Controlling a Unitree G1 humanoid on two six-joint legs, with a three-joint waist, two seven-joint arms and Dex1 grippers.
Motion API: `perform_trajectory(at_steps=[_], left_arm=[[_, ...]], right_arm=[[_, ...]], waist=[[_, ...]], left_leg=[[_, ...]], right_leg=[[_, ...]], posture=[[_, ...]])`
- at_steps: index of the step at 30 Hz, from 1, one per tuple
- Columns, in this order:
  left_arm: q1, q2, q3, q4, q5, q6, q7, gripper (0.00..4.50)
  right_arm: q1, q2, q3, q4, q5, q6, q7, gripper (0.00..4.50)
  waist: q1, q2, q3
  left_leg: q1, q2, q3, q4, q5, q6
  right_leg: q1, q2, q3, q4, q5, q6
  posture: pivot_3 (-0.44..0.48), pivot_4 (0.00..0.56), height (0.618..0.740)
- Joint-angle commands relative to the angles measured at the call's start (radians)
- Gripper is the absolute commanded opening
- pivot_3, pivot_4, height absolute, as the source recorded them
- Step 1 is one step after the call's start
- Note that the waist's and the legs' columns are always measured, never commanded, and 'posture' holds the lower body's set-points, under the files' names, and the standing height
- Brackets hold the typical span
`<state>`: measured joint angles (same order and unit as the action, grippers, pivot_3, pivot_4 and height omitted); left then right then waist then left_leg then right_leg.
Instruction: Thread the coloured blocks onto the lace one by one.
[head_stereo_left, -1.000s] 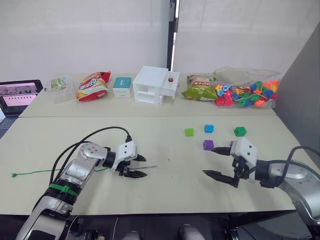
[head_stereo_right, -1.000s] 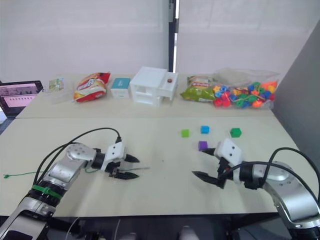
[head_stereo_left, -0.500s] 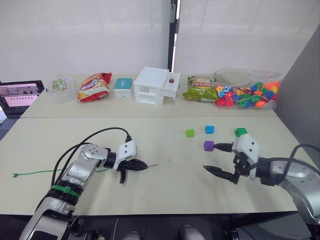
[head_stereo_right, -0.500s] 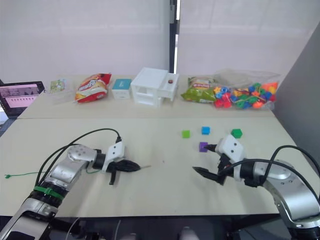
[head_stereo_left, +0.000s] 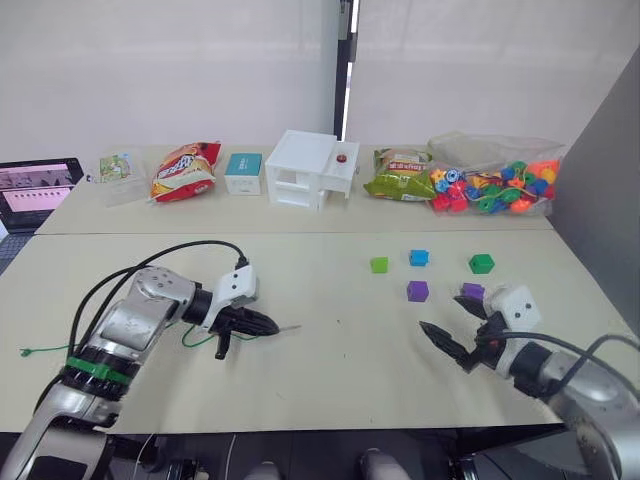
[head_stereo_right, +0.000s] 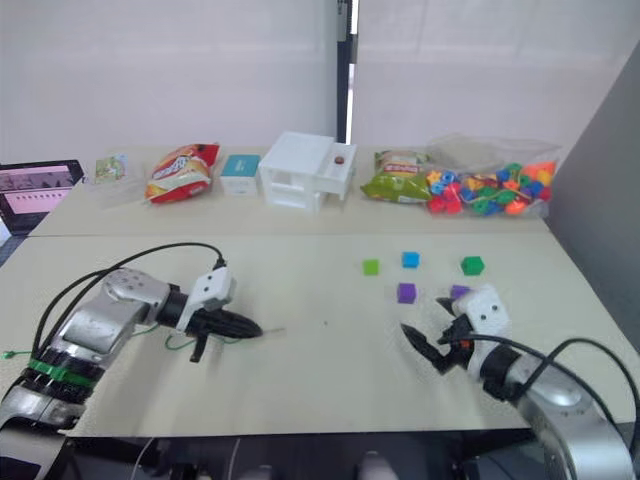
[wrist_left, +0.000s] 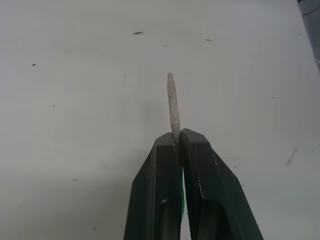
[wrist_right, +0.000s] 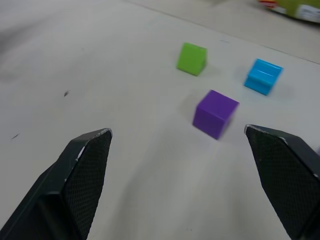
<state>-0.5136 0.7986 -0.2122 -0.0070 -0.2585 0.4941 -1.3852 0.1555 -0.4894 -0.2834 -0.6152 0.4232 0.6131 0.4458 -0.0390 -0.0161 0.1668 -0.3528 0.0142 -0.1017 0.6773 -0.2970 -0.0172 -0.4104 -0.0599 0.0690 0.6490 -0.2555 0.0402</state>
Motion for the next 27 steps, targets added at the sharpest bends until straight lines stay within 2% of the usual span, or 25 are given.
perform_trajectory(at_steps=[1, 7, 13, 18, 24, 27], left_arm=[[0.025, 0.021, 0.043, -0.125, -0.057, 0.089, 0.029, 0.01], [0.082, 0.017, 0.063, -0.243, -0.103, 0.175, 0.102, 0.01], [0.120, 0.030, 0.073, -0.303, -0.126, 0.180, 0.140, 0.01], [0.139, 0.036, 0.071, -0.305, -0.122, 0.159, 0.148, 0.01], [0.144, 0.034, 0.063, -0.297, -0.121, 0.144, 0.157, 0.01], [0.146, 0.030, 0.056, -0.291, -0.118, 0.137, 0.157, 0.01]], right_arm=[[-0.013, 0.047, -0.068, -0.072, -0.027, 0.004, -0.131, 4.50], [-0.130, 0.123, -0.065, -0.006, -0.058, 0.062, -0.292, 4.50], [-0.304, 0.105, -0.062, 0.148, -0.085, 0.128, -0.352, 4.50], [-0.394, 0.052, -0.100, 0.256, -0.065, 0.188, -0.332, 4.50], [-0.453, 0.019, -0.091, 0.371, -0.080, 0.148, -0.305, 4.50], [-0.534, -0.001, -0.078, 0.504, -0.109, 0.110, -0.301, 4.50]], waist=[[0.000, 0.000, 0.000], [-0.005, 0.001, 0.000], [-0.005, 0.001, 0.001], [0.000, 0.001, 0.001], [-0.004, 0.002, 0.001], [-0.009, 0.002, 0.001]], left_leg=[[0.000, 0.000, 0.000, 0.000, 0.000, 0.000], [0.000, 0.001, 0.001, 0.000, 0.000, 0.000], [0.000, 0.000, 0.002, 0.000, 0.000, 0.000], [-0.001, 0.000, 0.002, -0.001, 0.000, 0.000], [-0.001, 0.000, 0.002, -0.001, 0.000, 0.000], [-0.001, 0.000, 0.003, -0.001, 0.000, 0.000]], right_leg=[[0.000, 0.000, 0.000, 0.000, 0.000, 0.000], [0.000, 0.000, 0.000, -0.001, 0.000, 0.000], [-0.001, 0.000, 0.001, -0.001, 0.000, 0.000], [-0.002, 0.000, 0.001, 0.000, 0.000, 0.000], [-0.003, 0.000, 0.001, -0.001, 0.000, 0.000], [-0.004, 0.000, 0.001, 0.000, 0.000, 0.000]], posture=[[0.000, 0.150, 0.740], [0.000, 0.150, 0.740], [0.000, 0.150, 0.740], [0.000, 0.150, 0.740], [0.000, 0.150, 0.740], [0.000, 0.150, 0.740]])
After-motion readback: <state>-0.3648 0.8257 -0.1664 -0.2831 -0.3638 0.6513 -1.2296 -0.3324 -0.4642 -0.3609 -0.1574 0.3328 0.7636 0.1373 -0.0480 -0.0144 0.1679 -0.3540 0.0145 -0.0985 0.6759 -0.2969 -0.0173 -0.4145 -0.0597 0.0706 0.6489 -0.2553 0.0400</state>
